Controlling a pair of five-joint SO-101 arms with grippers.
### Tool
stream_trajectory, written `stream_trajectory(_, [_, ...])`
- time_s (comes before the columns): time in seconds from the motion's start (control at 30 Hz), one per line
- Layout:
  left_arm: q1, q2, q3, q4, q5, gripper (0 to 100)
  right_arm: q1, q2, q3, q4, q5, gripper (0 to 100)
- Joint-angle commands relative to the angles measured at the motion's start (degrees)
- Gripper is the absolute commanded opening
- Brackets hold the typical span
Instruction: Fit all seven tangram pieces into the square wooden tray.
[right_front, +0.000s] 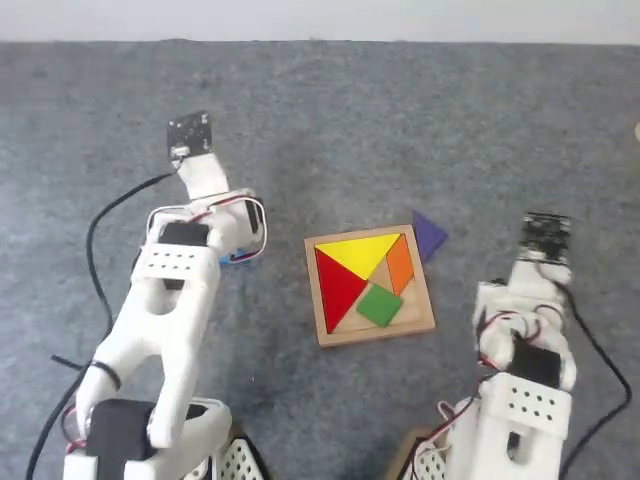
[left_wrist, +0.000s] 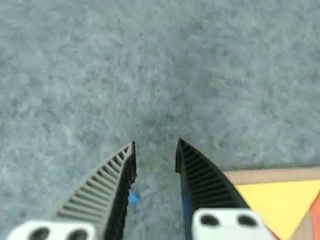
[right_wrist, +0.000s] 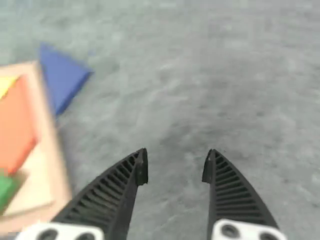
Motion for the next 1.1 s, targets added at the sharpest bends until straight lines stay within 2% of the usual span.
stream_trajectory(0.0, [-0.70,-2.81,-0.13,-2.37,0.53,14,-12.44,-0.48,-3.96,5.14,4.92,19.0])
stream_trajectory(0.17, [-0.70,-2.81,-0.13,-2.37,-2.20,14,-26.33,-0.48,-3.25,9.01,10.64,19.0])
stream_trajectory(0.37, [-0.70,-2.81,-0.13,-2.37,-2.20,14,-33.63,-0.40,-2.64,9.10,14.42,19.0])
stream_trajectory(0.53, [-0.70,-2.81,-0.04,-2.37,-3.60,14,-33.80,4.79,-3.52,9.45,18.73,19.0])
stream_trajectory(0.83, [-0.70,-2.81,-0.04,-2.55,-3.87,14,-34.24,15.78,-14.95,18.59,28.57,19.0])
stream_trajectory(0.93, [-0.70,-2.81,-0.22,-2.55,-4.84,14,-34.24,17.54,-12.75,16.84,32.79,19.0])
stream_trajectory(1.07, [-0.70,-2.81,-0.31,-2.55,-6.07,14,-34.24,20.44,-9.41,12.97,33.76,19.0])
